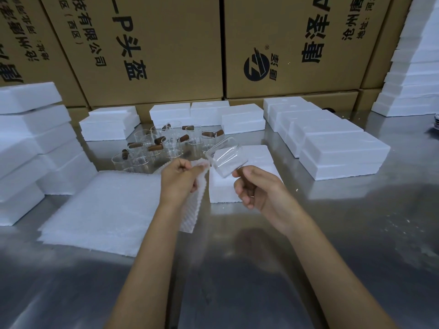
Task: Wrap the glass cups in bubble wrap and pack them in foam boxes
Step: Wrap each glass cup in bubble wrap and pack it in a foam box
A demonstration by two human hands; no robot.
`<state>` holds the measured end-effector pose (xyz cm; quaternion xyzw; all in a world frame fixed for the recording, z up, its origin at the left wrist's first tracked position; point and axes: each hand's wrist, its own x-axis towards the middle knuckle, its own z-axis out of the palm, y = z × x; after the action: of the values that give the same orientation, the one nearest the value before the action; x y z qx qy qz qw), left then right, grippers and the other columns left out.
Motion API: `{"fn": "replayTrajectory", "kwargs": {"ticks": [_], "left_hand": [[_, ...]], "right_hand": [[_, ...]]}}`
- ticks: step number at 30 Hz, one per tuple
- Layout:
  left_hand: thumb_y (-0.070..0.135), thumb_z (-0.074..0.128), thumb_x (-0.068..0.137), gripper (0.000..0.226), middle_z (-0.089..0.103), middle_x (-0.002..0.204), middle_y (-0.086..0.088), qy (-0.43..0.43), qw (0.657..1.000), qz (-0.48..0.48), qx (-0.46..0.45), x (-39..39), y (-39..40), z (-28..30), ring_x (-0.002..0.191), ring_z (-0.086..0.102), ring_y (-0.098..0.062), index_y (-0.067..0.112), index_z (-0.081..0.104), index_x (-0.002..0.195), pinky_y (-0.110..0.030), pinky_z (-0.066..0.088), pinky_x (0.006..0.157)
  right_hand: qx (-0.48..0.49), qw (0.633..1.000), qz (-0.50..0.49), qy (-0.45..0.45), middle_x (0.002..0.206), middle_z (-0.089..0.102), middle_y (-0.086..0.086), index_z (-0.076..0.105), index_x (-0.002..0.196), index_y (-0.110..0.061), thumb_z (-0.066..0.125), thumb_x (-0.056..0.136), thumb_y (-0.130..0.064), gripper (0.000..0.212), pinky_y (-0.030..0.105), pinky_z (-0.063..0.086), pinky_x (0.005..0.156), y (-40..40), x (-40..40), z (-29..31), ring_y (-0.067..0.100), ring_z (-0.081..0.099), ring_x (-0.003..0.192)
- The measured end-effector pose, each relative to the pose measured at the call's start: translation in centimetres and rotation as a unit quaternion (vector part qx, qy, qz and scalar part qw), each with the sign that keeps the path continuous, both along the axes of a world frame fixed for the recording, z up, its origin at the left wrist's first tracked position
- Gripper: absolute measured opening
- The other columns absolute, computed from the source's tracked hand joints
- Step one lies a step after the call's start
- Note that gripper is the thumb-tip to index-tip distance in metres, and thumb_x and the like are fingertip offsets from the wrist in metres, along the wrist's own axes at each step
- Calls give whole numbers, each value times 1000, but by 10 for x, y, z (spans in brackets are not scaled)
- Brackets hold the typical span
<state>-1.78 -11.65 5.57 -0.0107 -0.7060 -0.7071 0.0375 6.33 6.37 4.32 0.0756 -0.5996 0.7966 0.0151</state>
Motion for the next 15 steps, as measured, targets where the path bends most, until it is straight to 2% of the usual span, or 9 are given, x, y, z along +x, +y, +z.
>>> {"fn": "replayTrajectory", "kwargs": {"ticks": [2, 3, 5, 6, 8, 10, 13, 15], "left_hand": [[-6, 59, 92, 17, 47, 57, -4, -1, 1000, -10, 0, 3, 4, 0, 40, 42, -7, 7, 55, 81, -18, 36, 42], [-7, 54, 94, 15, 48, 58, -5, -5, 1000, -21, 9, 4, 5, 1, 42, 42, -9, 5, 58, 85, -20, 35, 44], [1, 58, 96, 19, 48, 57, -3, -14, 997, -50, 50, 7, 7, 2, 47, 42, -12, 10, 63, 80, -25, 33, 49], [7, 62, 96, 23, 48, 55, -1, -20, 995, -63, 72, 9, 8, 3, 48, 42, -13, 15, 62, 74, -26, 32, 50], [19, 68, 94, 28, 49, 52, 2, -34, 992, -86, 90, 10, 9, 5, 46, 46, -11, 17, 55, 69, -24, 33, 49], [22, 68, 94, 26, 57, 56, 2, -48, 989, -95, 101, 10, 8, 4, 53, 52, -12, 17, 61, 70, -25, 36, 53], [17, 64, 96, 9, 66, 76, -6, -74, 984, -109, 118, 8, 7, 5, 73, 57, -17, 15, 72, 94, -24, 41, 61], [20, 66, 94, 10, 60, 78, -8, -95, 980, -113, 134, 7, 8, 6, 67, 55, -14, 12, 67, 101, -20, 44, 53]], "right_hand": [[20, 998, 54, 8, 92, 72, 8, 59, 105, -7, 48, 103, -27, 23, 26, 44, 60, -7, 3, 1, 20, 62, 70], [34, 997, 71, 15, 104, 73, 10, 56, 107, -8, 47, 104, -28, 23, 29, 47, 69, -11, 4, 1, 25, 68, 86], [54, 995, 79, 31, 123, 70, 13, 55, 109, -12, 45, 105, -28, 19, 34, 44, 87, -20, 3, -2, 27, 64, 118], [54, 995, 73, 34, 126, 68, 11, 57, 106, -17, 46, 104, -29, 17, 35, 42, 92, -24, 3, -4, 26, 61, 124], [58, 996, 49, 37, 129, 67, 7, 62, 100, -28, 48, 101, -32, 14, 37, 40, 98, -30, 2, -6, 21, 59, 127], [81, 995, 13, 52, 131, 64, 6, 62, 99, -33, 49, 100, -34, 14, 38, 40, 103, -31, 1, -7, 18, 57, 129], [101, 992, -25, 71, 122, 68, -9, 64, 97, -38, 50, 98, -36, 15, 33, 40, 106, -30, -1, -7, 12, 56, 127], [88, 993, -25, 78, 120, 69, -10, 64, 99, -36, 48, 100, -35, 16, 33, 39, 107, -29, -3, -8, 9, 59, 125]]}}
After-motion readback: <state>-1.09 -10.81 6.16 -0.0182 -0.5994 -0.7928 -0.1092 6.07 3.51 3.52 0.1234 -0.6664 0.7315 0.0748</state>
